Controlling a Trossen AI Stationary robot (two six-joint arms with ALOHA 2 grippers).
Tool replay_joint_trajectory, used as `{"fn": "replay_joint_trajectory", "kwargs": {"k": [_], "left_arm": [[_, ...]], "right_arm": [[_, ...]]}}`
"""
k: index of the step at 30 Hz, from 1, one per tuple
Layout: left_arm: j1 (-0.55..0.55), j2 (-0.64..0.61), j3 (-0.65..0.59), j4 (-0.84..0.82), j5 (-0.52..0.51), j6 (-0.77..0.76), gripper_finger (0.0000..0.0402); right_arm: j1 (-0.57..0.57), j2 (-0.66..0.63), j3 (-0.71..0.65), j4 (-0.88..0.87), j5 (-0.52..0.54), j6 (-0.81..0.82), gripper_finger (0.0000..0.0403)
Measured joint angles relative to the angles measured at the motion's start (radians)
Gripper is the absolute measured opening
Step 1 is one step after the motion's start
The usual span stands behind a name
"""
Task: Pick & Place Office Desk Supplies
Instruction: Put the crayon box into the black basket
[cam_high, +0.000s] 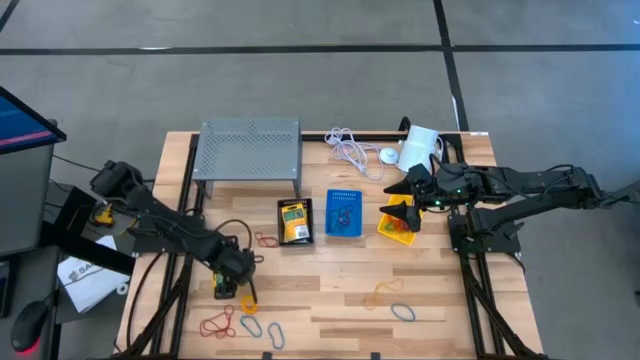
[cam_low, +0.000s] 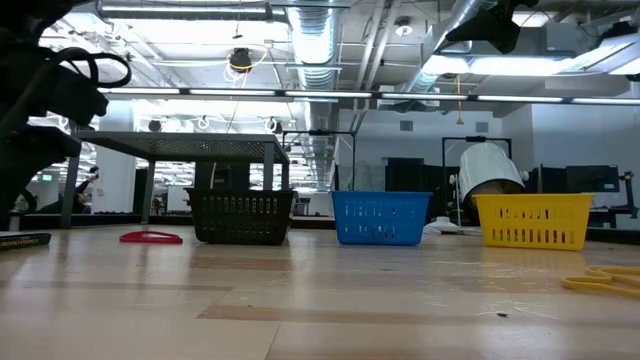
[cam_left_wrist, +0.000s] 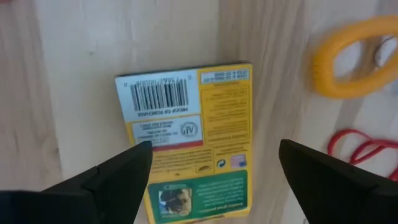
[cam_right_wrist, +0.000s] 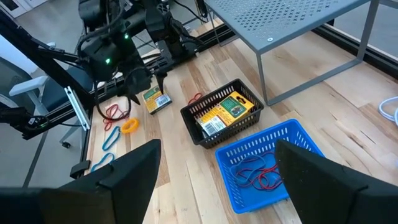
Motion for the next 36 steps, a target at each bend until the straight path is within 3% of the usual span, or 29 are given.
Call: {"fn": "replay_joint_trajectory", "kwargs": {"k": [7,24,36], "left_arm": [[-0.006,0.001,0.002,-0.024,-0.086,-0.083,0.034],[-0.005,-0.019,-0.017,0.005,-0.115,-0.108,0.034],[-0.005,-0.023,-0.097,0.131,-0.103,-0.134,0.034]], "right_arm": [[0.005,0.008,0.0,-0.002,0.001,0.0,0.0309],[0.086,0.045,0.0,0.0,0.001,0.0,0.0309],[0.107,0.045,0.0,0.011,0.001,0.0,0.0309]]}}
